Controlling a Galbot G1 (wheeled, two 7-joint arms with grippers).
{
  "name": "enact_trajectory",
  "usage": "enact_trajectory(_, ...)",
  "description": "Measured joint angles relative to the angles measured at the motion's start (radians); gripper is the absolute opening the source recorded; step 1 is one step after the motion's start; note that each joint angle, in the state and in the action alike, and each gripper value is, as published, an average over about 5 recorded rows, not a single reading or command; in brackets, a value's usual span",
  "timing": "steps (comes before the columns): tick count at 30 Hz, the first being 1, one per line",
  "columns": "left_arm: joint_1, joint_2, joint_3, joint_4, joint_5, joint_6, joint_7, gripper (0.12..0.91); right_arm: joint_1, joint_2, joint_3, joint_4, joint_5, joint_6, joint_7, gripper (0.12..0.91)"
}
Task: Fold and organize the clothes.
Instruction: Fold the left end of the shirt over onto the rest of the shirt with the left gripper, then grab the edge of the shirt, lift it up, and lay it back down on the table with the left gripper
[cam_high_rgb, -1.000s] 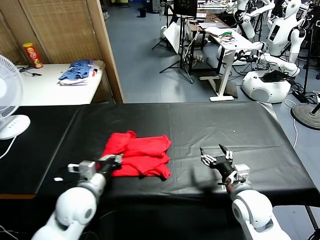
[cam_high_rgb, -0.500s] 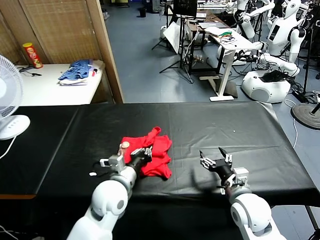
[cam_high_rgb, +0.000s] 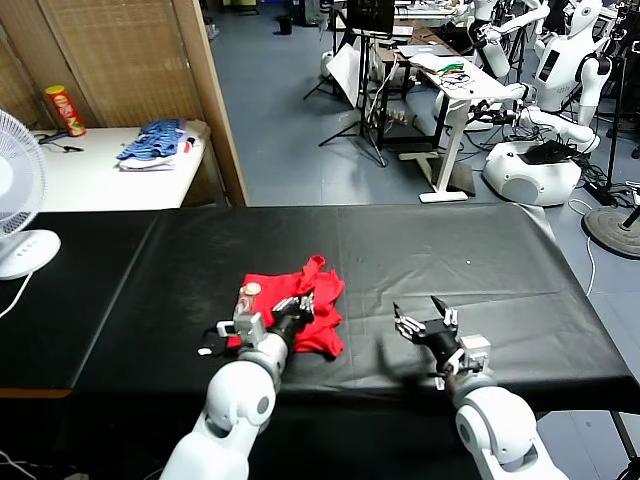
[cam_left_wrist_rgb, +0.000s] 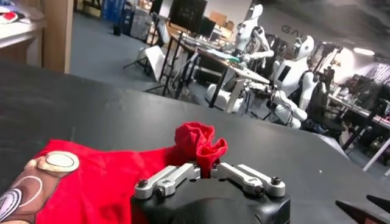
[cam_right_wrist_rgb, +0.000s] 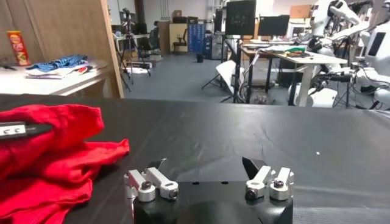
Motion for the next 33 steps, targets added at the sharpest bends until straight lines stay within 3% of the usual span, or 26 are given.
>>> enact_trajectory(6, -0.013, -0.047, -0.015, 0.023, -0.072, -0.030, 0.020, 0.658, 0.023, -0.014, -0.046, -0.015, 0.002, 0.019, -0.057, 0.798)
enact_trajectory(10, -0.010, -0.039, -0.035, 0.006, -0.058, -0.040, 0.030, 0.783, 0.058, -0.019, -0.095, -0.029, 0.029, 0.017, -0.067, 0.798)
enact_trajectory(17, 0.030, 0.057, -0.100, -0.010, -0.006, -0.057, 0.037, 0.798, 0.165, 0.019, -0.202, -0.125, -0.017, 0.039, -0.075, 0.798)
enact_trajectory(23, 0.083, 0.116, -0.162, -0.010, 0.005, -0.071, 0.039, 0.798, 0.230, 0.054, -0.276, -0.247, -0.146, 0.052, -0.085, 0.798)
enact_trajectory(27, 0.105, 0.124, -0.187, -0.004, 0.002, -0.073, 0.043, 0.798, 0.236, 0.066, -0.295, -0.283, -0.244, 0.058, -0.063, 0.798)
enact_trajectory(33, 0.112, 0.114, -0.211, 0.012, -0.061, -0.067, 0.039, 0.798, 0.221, 0.079, -0.271, -0.260, -0.184, 0.102, -0.023, 0.798)
